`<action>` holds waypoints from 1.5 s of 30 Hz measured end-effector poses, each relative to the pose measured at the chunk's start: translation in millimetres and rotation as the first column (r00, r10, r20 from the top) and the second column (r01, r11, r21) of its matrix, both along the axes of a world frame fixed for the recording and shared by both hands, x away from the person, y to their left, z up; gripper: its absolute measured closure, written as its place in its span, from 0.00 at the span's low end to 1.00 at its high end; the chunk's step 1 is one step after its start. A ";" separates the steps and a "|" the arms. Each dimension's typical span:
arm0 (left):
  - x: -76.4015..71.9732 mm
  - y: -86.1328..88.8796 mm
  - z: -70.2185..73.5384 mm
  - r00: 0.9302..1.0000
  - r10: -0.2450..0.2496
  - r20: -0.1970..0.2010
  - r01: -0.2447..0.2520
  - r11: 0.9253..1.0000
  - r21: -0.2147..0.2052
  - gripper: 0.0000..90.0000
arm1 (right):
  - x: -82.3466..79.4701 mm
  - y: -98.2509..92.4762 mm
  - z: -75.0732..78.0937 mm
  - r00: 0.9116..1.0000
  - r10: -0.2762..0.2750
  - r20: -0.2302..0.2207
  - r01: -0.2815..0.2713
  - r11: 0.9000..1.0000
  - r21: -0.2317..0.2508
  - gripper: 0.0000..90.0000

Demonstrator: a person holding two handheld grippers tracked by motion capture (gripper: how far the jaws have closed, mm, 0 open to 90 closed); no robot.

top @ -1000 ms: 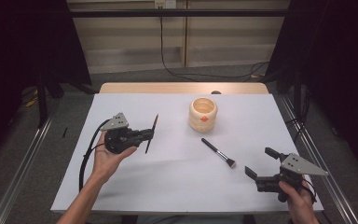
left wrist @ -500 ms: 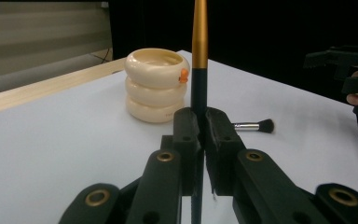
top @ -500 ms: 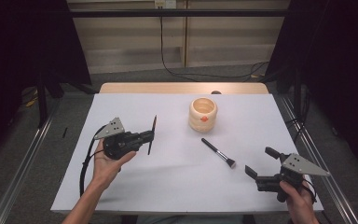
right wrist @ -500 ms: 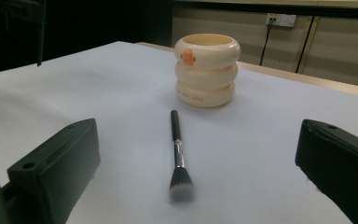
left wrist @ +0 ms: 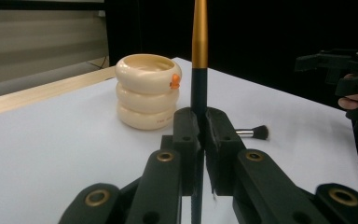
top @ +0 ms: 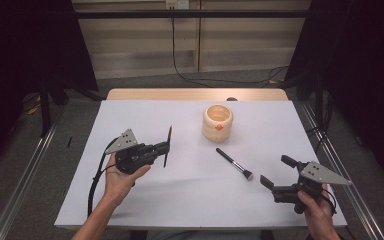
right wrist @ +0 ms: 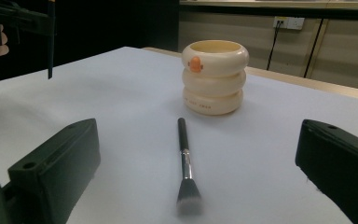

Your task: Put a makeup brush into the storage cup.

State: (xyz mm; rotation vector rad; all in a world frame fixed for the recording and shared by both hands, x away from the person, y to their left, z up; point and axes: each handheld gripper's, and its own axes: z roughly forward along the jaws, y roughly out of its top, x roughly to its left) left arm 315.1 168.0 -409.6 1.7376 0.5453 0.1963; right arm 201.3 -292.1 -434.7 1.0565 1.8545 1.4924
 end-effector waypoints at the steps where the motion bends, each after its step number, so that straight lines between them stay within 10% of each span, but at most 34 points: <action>1: 0.3 -0.5 -0.2 1.000 0.001 0.000 -0.001 1.000 -0.002 0.93 | 0.4 -0.1 1.1 1.000 0.001 0.000 -0.001 1.000 0.010 0.00; 19: -11.7 -12.9 7.2 0.999 -0.049 -0.002 0.049 0.999 -0.006 0.93 | 16.2 36.6 20.4 0.988 0.149 0.043 -0.151 0.988 0.030 0.00; 35: -20.0 -32.4 12.1 0.996 -0.084 0.006 0.084 0.996 -0.002 0.93 | 37.7 83.2 36.3 0.944 0.329 0.038 -0.331 0.940 0.087 0.08; 45: -19.5 -45.4 15.3 0.994 -0.107 0.007 0.107 0.994 -0.014 0.93 | 56.2 96.5 44.0 0.938 0.346 0.024 -0.347 0.932 0.104 0.11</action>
